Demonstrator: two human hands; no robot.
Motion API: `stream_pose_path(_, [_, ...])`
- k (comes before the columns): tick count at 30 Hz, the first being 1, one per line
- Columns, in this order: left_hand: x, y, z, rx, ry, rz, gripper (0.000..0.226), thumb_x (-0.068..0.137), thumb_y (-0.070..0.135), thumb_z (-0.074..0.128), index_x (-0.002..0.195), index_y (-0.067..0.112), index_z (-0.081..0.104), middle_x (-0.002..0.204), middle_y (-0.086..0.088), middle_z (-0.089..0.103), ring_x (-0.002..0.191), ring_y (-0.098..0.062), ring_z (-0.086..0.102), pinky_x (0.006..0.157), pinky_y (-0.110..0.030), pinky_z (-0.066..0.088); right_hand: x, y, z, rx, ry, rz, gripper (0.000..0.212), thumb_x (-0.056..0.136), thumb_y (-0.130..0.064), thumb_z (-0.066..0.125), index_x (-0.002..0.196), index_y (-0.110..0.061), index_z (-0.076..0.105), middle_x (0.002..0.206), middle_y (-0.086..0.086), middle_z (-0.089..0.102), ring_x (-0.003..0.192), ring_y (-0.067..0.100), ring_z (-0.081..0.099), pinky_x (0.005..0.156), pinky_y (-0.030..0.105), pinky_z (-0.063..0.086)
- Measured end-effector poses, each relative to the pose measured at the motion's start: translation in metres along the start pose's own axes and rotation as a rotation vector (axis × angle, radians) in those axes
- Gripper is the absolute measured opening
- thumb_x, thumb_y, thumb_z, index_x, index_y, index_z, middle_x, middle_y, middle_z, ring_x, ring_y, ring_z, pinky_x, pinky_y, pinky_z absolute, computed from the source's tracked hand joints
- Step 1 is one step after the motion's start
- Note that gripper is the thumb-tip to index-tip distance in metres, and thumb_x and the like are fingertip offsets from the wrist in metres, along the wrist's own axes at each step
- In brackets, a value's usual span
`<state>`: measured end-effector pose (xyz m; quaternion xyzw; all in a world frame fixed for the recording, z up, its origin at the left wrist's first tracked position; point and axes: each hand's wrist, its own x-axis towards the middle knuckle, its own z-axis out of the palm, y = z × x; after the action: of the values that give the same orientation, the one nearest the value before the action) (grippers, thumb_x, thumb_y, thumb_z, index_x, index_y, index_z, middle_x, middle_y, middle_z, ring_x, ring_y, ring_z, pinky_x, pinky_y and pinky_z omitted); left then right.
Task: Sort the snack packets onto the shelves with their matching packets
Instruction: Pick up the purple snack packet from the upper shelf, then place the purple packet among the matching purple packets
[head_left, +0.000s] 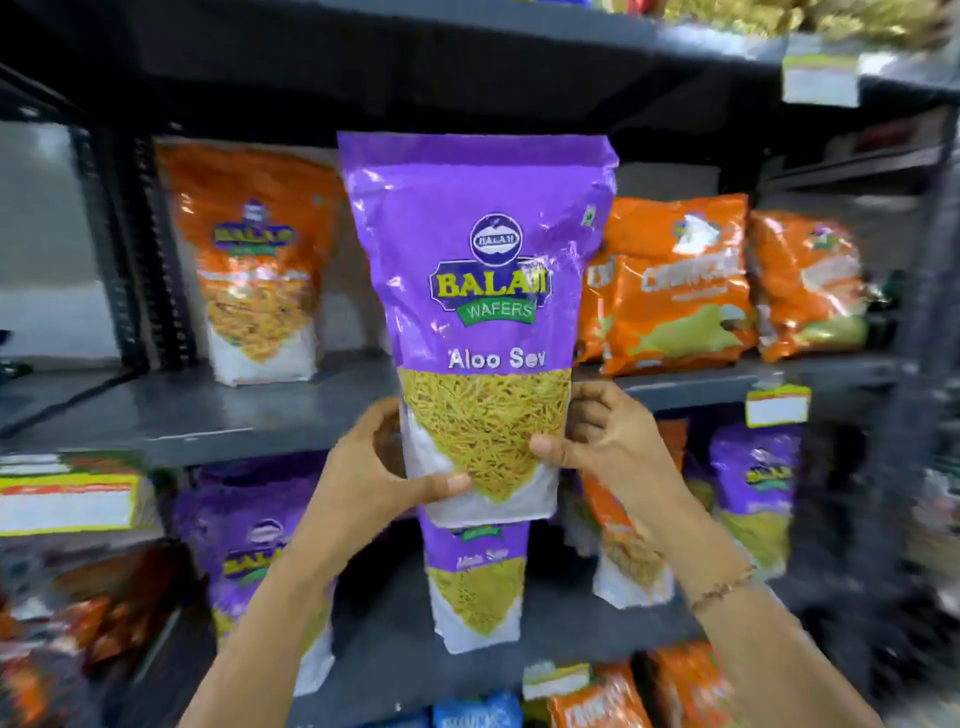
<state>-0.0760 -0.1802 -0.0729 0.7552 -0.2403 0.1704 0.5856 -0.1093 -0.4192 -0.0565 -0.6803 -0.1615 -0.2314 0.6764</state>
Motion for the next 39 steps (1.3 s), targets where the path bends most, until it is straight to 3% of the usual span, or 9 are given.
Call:
stream_pose_path(6, [-0.023, -0.030, 0.091, -0.017, -0.207, -0.110, 0.084, 0.032, 0.057, 0.089, 0.106, 0.032, 0.059, 0.101, 0.013, 0.074, 0.098, -0.003, 0.068, 0.082, -0.029, 0.056, -0.048, 0.036, -0.078, -0.077, 0.068, 0.116, 0.056, 0.058, 0.018, 0.077, 0.095, -0.014, 0.051, 0.089, 0.003, 0.067, 0.071, 0.002, 0.068, 0.065, 0.016, 0.054])
stream_pose_path(13, [-0.059, -0.084, 0.188, 0.037, -0.252, -0.212, 0.081, 0.049, 0.041, 0.090, 0.116, 0.019, 0.052, 0.092, 0.016, 0.069, 0.085, 0.018, 0.058, 0.069, -0.004, 0.043, -0.089, 0.134, -0.145, -0.083, 0.045, 0.307, 0.062, 0.046, 0.009, 0.078, 0.095, -0.015, 0.049, 0.093, 0.003, 0.065, 0.076, 0.001, 0.068, 0.066, 0.017, 0.054])
stream_pose_path(17, [-0.067, -0.122, 0.220, 0.040, -0.265, -0.403, 0.089, 0.051, 0.028, 0.093, 0.124, 0.000, 0.051, 0.103, -0.012, 0.070, 0.107, -0.019, 0.066, 0.077, -0.019, 0.051, -0.087, 0.191, -0.169, -0.080, -0.049, 0.441, 0.063, 0.049, 0.018, 0.077, 0.095, -0.015, 0.048, 0.085, -0.006, 0.069, 0.067, -0.004, 0.064, 0.063, 0.014, 0.053])
stream_pose_path(20, [-0.070, -0.139, 0.239, 0.049, -0.142, -0.478, 0.099, 0.042, 0.023, 0.095, 0.128, 0.005, 0.050, 0.120, -0.009, 0.068, 0.114, -0.024, 0.064, 0.096, -0.037, 0.052, -0.079, 0.230, -0.178, -0.101, -0.143, 0.479, 0.063, 0.056, 0.022, 0.074, 0.098, -0.017, 0.048, 0.077, -0.012, 0.071, 0.065, -0.007, 0.063, 0.062, 0.011, 0.050])
stream_pose_path(26, [-0.077, -0.157, 0.270, 0.067, 0.127, -0.623, 0.103, 0.036, 0.035, 0.095, 0.125, 0.013, 0.049, 0.117, -0.004, 0.070, 0.107, -0.021, 0.066, 0.092, -0.044, 0.054, -0.054, 0.271, -0.182, -0.042, -0.295, 0.535, 0.062, 0.075, 0.012, 0.068, 0.127, -0.009, 0.042, 0.119, 0.009, 0.058, 0.104, 0.012, 0.059, 0.082, 0.015, 0.051])
stream_pose_path(29, [-0.080, -0.159, 0.286, 0.132, 0.281, -0.662, 0.095, 0.035, 0.042, 0.093, 0.114, 0.020, 0.044, 0.112, 0.001, 0.069, 0.102, -0.021, 0.066, 0.083, -0.036, 0.053, -0.044, 0.276, -0.185, -0.045, -0.362, 0.477, 0.056, 0.079, 0.004, 0.069, 0.128, -0.015, 0.050, 0.120, 0.001, 0.062, 0.108, 0.006, 0.060, 0.085, 0.017, 0.051])
stream_pose_path(32, [-0.083, -0.160, 0.302, 0.168, 0.437, -0.663, 0.088, 0.040, 0.039, 0.095, 0.105, 0.029, 0.037, 0.095, 0.008, 0.065, 0.087, -0.018, 0.065, 0.076, -0.036, 0.052, -0.042, 0.277, -0.198, -0.156, -0.124, 0.296, 0.033, 0.082, -0.013, 0.071, 0.099, -0.041, 0.064, 0.101, -0.012, 0.070, 0.091, -0.001, 0.066, 0.076, 0.015, 0.051])
stream_pose_path(36, [-0.084, -0.161, 0.323, 0.174, 0.607, -0.688, 0.084, 0.040, 0.042, 0.092, 0.101, 0.027, 0.036, 0.090, 0.017, 0.057, 0.085, -0.016, 0.060, 0.066, -0.022, 0.047, -0.035, 0.295, -0.238, -0.193, 0.353, 0.165, 0.023, 0.086, -0.023, 0.068, 0.104, -0.026, 0.056, 0.096, -0.005, 0.063, 0.087, 0.007, 0.062, 0.071, 0.025, 0.049])
stream_pose_path(39, [-0.080, -0.163, 0.338, 0.164, 0.686, -0.699, 0.084, 0.042, 0.039, 0.093, 0.104, 0.022, 0.039, 0.097, 0.008, 0.057, 0.089, -0.018, 0.058, 0.063, -0.013, 0.039, -0.018, 0.320, -0.261, -0.183, 0.162, 0.395, 0.063, 0.080, -0.015, 0.073, 0.131, -0.009, 0.035, 0.132, 0.012, 0.046, 0.121, 0.019, 0.048, 0.095, 0.030, 0.047])
